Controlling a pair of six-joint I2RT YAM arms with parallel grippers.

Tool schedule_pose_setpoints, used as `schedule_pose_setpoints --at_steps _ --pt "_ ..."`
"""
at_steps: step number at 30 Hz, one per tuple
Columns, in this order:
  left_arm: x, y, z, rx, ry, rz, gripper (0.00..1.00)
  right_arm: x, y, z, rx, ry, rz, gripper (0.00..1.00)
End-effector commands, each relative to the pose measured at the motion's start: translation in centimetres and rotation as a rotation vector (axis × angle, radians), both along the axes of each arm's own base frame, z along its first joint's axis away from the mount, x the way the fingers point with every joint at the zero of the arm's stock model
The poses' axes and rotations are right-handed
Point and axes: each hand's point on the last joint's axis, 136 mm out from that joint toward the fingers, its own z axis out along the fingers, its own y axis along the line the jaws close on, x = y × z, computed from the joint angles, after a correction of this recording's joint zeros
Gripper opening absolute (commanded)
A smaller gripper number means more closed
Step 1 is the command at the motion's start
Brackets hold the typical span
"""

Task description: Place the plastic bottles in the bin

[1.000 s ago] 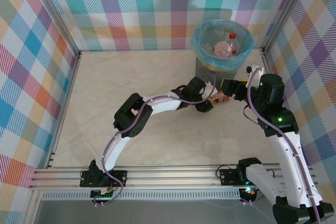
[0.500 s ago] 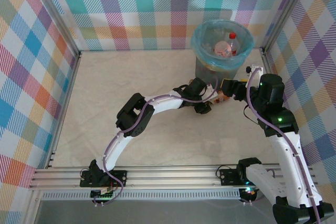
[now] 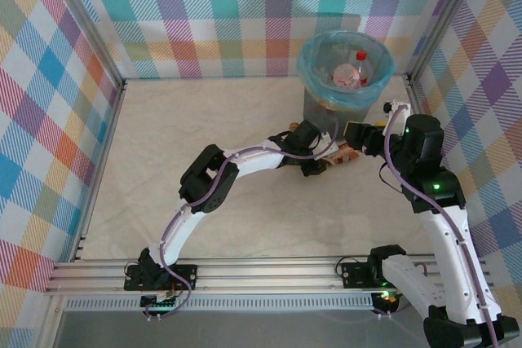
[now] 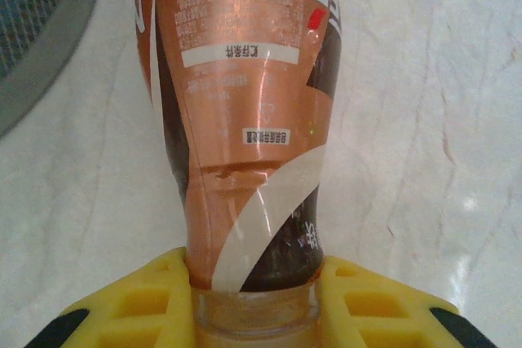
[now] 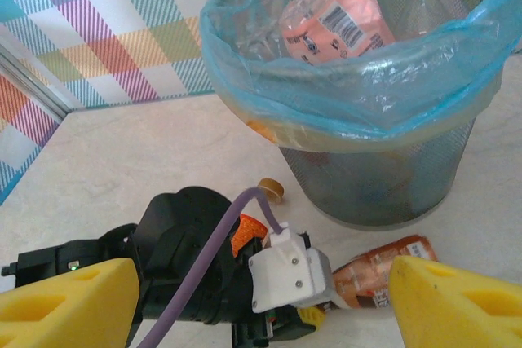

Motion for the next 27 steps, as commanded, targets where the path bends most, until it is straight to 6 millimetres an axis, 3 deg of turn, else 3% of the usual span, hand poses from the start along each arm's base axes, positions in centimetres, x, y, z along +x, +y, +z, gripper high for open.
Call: schedule_pose_setpoints --at_steps 1,2,4,17,27 --pt "-1.4 -0.2 5.7 -0.086 -0.043 -0.042 0.12 -0.8 -0.2 2.9 0.000 -0.082 0.004 0.80" --pt "-1.8 0.2 6.4 -0.094 -0.050 -0.048 0.05 -1.0 -0.2 3.2 0.001 -0.091 0.004 0.80" --pt "-2.4 0.8 7.8 -0.112 -0.068 -0.048 0.00 -1.4 -0.3 3.7 0.003 -0.103 0.003 0.80" --pt "-7.5 6.2 15.8 -0.215 -0.145 -0.057 0.00 -3.5 1.0 6.5 0.072 -0.148 0.082 0.80" --pt "-10.6 11.4 22.4 -0.358 -0.218 0.043 0.00 -3.4 4.2 6.5 0.189 -0.099 0.250 0.80"
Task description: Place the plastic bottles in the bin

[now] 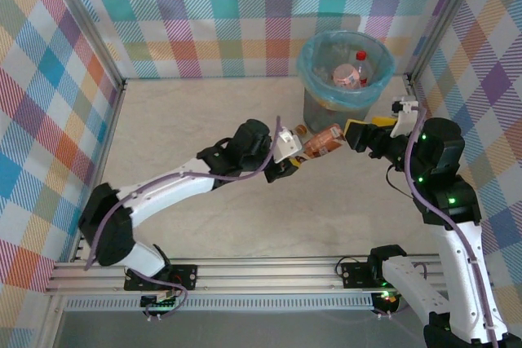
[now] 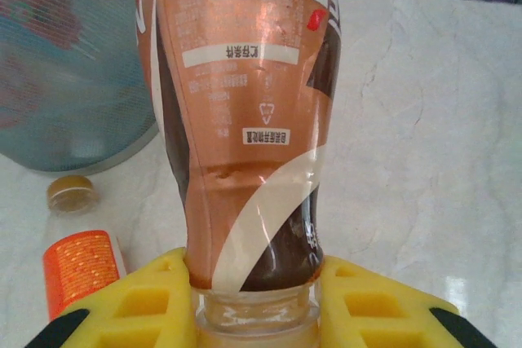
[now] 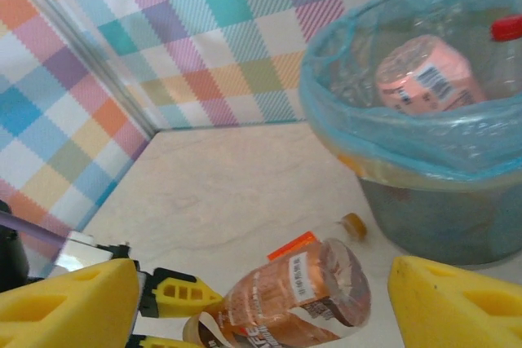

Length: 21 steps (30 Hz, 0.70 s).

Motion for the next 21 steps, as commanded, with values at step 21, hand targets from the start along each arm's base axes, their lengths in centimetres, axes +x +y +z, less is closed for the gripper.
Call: schedule_pose_setpoints --at_steps 21 --pt "-1.6 8.5 10.5 -0.320 -0.112 0.339 0.00 1.9 9.4 5.6 0.201 -0.065 0.388 0.96"
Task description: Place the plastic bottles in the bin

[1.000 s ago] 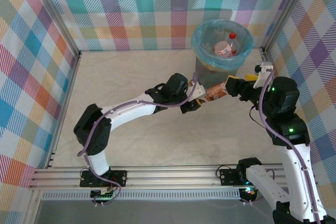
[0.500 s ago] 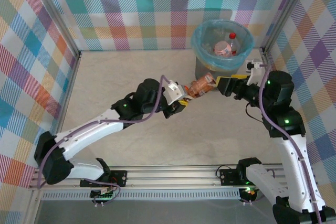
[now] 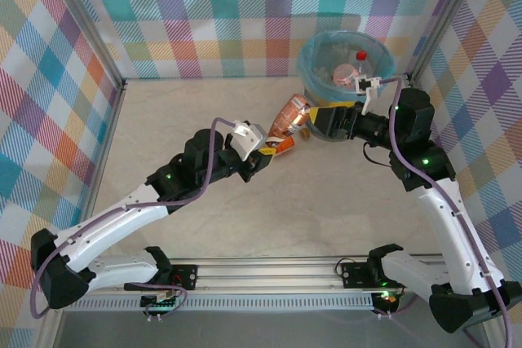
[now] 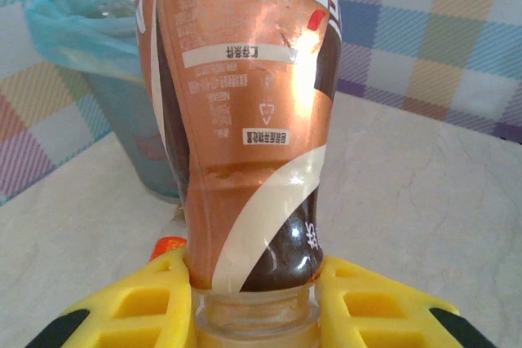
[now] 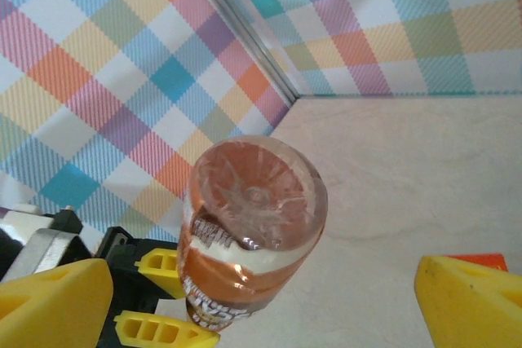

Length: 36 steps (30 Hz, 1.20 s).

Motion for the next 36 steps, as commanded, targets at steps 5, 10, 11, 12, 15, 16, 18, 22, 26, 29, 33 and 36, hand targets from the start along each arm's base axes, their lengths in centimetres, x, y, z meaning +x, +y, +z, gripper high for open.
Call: schedule_pose_setpoints --at_steps 5,10,11,12,15,16,18,22,26,29,33,36 --pt "0.1 2.3 1.4 -0.094 -0.015 0.120 0.00 0.3 3.5 3.3 0.027 -0.101 0.073 0.97" --pt "1.1 4.9 1.1 -0.106 -0.022 0.265 0.00 1.2 4.8 2.7 -0.022 -0.109 0.038 0.97" --pt "1.0 5.2 1.2 -0.110 -0.027 0.273 0.00 1.5 4.9 2.7 -0.014 -0.099 0.034 0.97" --pt "0.9 5.4 1.3 -0.117 -0.035 0.275 0.00 1.8 5.2 2.4 -0.010 -0.082 0.036 0.97" --pt "0.3 5.5 1.6 -0.140 -0.055 0.249 0.00 2.5 6.1 1.8 -0.004 -0.023 0.056 0.97" --pt "0.0 5.4 1.8 -0.144 -0.059 0.234 0.00 2.7 6.4 1.7 -0.002 -0.003 0.068 0.97" --pt "-0.3 5.3 1.8 -0.150 -0.061 0.214 0.00 2.9 7.1 1.5 0.004 0.027 0.095 0.97" --pt "-0.9 4.8 1.9 -0.158 -0.059 0.170 0.00 2.9 8.7 1.3 0.017 0.046 0.153 0.97" --pt "-1.2 4.4 2.1 -0.153 -0.052 0.141 0.00 2.1 10.7 1.5 0.023 0.051 0.243 0.97" --pt "-1.3 4.2 2.2 -0.147 -0.053 0.129 0.00 1.7 11.8 1.4 0.022 0.057 0.285 0.97" --pt "-1.5 4.0 2.3 -0.141 -0.057 0.108 0.00 1.6 12.8 1.0 0.007 0.066 0.309 0.93" --pt "-1.5 4.0 2.4 -0.132 -0.064 0.105 0.00 1.8 12.9 0.9 -0.001 0.077 0.305 0.85"
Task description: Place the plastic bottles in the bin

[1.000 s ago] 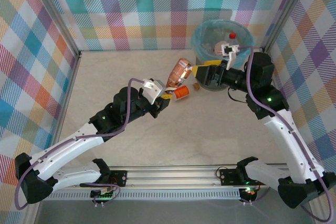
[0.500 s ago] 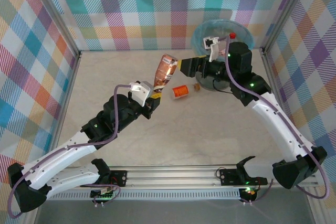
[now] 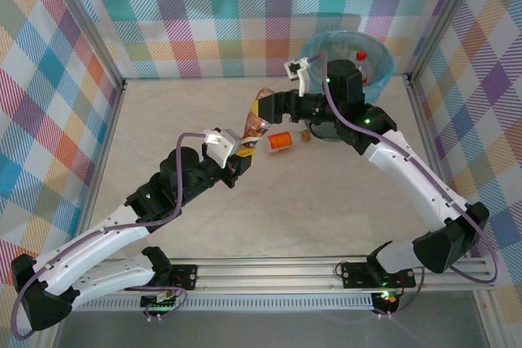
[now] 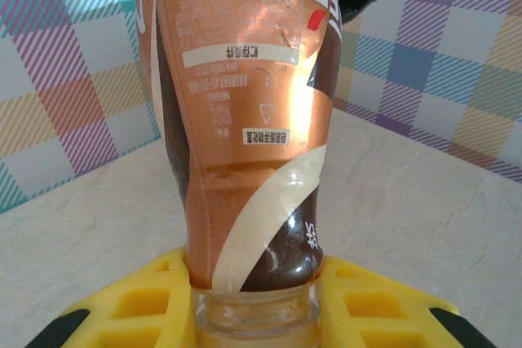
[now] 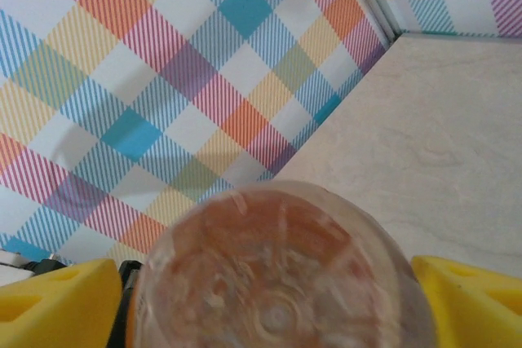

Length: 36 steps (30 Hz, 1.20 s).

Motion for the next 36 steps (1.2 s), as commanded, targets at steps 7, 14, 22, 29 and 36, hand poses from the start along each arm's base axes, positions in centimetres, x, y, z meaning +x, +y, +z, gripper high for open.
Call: schedule_pose_setpoints --at_steps 7,14,22,29,36 --pt "-0.2 0.0 2.4 -0.009 -0.074 -0.003 0.00 -0.2 0.0 1.7 -0.019 -0.022 0.005 0.67" --pt "-0.3 -0.1 3.7 -0.008 -0.126 -0.013 0.39 0.6 -0.2 2.7 -0.056 -0.033 -0.031 0.57" --pt "-0.6 1.1 5.6 -0.003 -0.222 0.014 0.83 4.9 -4.3 6.3 -0.212 -0.246 -0.282 0.56" --pt "-0.9 2.0 6.0 0.028 -0.239 0.025 0.84 11.7 -9.4 8.3 -0.434 -0.474 -0.622 0.56" --pt "-1.0 2.0 5.2 0.052 -0.229 0.010 0.85 18.0 -12.8 8.3 -0.724 -0.673 -0.858 0.56"
